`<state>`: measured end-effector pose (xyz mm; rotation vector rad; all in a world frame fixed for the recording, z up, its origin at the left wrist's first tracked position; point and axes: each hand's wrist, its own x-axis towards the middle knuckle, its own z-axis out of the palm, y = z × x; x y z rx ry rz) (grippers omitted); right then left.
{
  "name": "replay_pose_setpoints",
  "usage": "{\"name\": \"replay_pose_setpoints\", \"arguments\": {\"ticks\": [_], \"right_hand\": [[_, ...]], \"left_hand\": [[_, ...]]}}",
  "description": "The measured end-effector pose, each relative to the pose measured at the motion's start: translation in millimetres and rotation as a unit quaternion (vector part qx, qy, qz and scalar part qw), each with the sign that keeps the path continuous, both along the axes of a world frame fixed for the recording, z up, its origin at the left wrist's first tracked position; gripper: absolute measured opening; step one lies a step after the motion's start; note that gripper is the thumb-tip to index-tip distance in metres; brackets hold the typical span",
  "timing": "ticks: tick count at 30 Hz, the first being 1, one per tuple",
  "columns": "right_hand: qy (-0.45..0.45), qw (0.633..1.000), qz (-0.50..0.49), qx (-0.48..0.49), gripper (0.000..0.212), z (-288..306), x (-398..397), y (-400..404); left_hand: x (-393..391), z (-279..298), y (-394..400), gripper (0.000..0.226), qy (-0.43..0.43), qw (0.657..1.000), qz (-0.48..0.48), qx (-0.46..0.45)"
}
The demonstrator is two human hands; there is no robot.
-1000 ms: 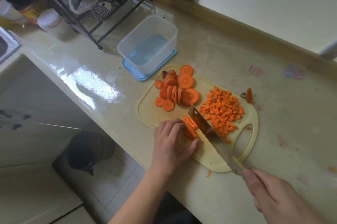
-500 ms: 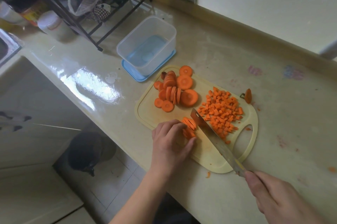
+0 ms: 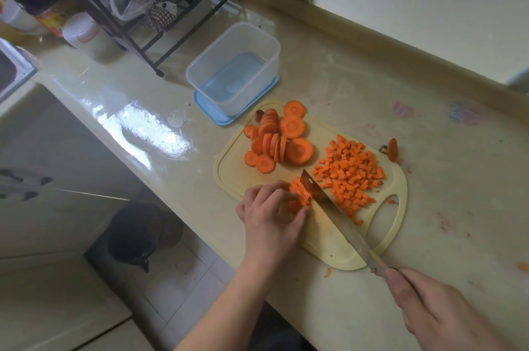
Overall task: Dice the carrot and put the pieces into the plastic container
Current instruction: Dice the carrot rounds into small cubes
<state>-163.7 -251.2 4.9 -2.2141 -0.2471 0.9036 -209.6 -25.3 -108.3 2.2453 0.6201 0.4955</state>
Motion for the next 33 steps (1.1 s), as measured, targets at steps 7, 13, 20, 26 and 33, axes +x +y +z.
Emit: {"name": "replay_pose_setpoints", "arguments": {"ticks": [7,13,20,26,33], "right_hand": [[-0.009,1.000,0.000,0.001,0.027,-1,1,-1],[-0.016,1.000,-0.013,-0.003,0.037,-5,1,-3],[-0.009,1.000,-0.005,-0.006,0.028,-4,1,-2],[0.001,1.000,-0.018,-0.008,0.033,-3,1,-3],[0.108,0.987,-0.122,0.012,0.095,-10,-7,-10]], "left_hand": [[-6,-7,8,0.034,-0.004,0.994,-0.068,0.090],[-13,-2,7,0.053,0.001,0.988,-0.051,0.146],[-18,-8,11,0.028,-0.036,0.994,-0.060,0.080],[-4,-4,18,0.026,-0.020,0.994,-0.082,0.074],[29,22,68,0.063,0.081,0.935,-0.324,0.121]]}}
